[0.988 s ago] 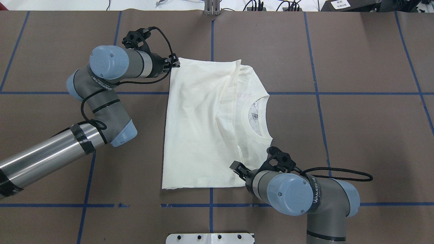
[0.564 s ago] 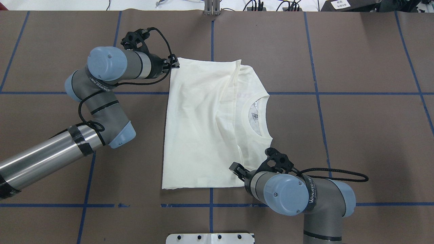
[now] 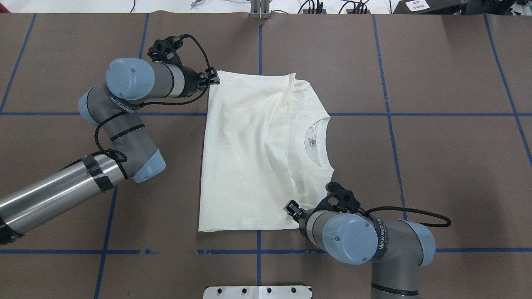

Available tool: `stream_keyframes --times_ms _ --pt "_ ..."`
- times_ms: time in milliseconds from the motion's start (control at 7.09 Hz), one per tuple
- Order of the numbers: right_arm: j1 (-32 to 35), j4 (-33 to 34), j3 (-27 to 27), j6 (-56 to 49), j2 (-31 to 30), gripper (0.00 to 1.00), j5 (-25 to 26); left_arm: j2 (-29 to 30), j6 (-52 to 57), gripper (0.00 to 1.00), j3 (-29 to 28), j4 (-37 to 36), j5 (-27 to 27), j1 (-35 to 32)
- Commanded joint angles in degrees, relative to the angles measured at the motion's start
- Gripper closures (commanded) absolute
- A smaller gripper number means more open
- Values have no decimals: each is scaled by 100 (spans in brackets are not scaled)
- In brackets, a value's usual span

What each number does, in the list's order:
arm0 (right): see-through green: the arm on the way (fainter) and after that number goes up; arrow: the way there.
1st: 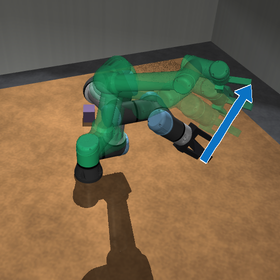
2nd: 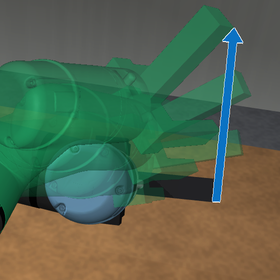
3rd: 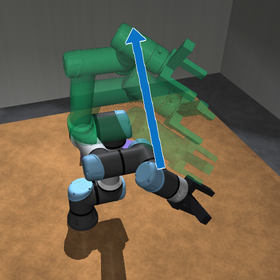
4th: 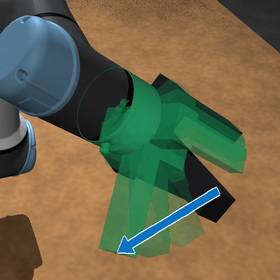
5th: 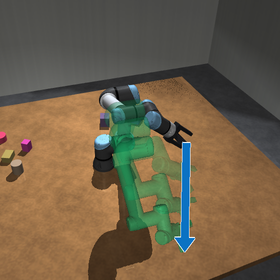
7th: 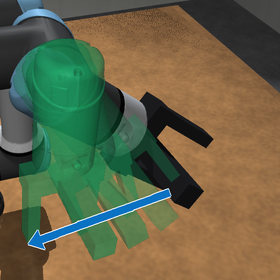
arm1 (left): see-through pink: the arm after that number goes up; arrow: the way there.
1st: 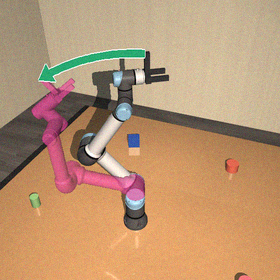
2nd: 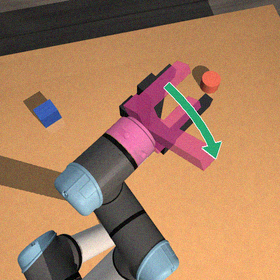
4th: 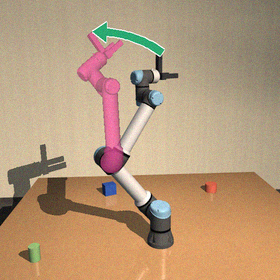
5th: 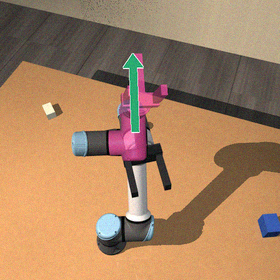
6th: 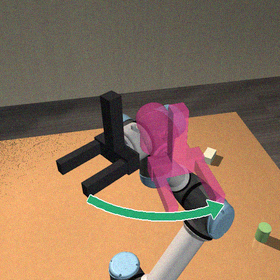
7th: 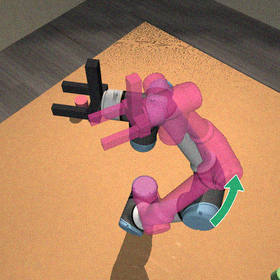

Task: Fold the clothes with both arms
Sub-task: 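Move the left gripper to the shirt's near corner beside the right gripper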

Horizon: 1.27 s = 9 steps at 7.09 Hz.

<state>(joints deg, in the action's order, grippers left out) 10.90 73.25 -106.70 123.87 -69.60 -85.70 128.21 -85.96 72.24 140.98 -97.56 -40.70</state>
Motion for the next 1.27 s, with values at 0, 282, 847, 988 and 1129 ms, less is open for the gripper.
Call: stream_keyframes --times_ms 0,282,847,988,1129 --pt "0 -4 -79 32 -1 100 -8 -33 0 49 0 17 9 0" --pt "0 -4 -140 32 -1 100 1 -42 0 49 0 9 9 9" --pt "53 5 -464 41 -88 100 -17 -486 -392 48 777 -9 -9 245" --pt "79 66 -588 41 -115 100 -17 -838 -726 48 1540 -148 -9 429" --pt "62 319 -728 41 -107 100 -25 -1251 -1156 46 2287 -515 17 718"
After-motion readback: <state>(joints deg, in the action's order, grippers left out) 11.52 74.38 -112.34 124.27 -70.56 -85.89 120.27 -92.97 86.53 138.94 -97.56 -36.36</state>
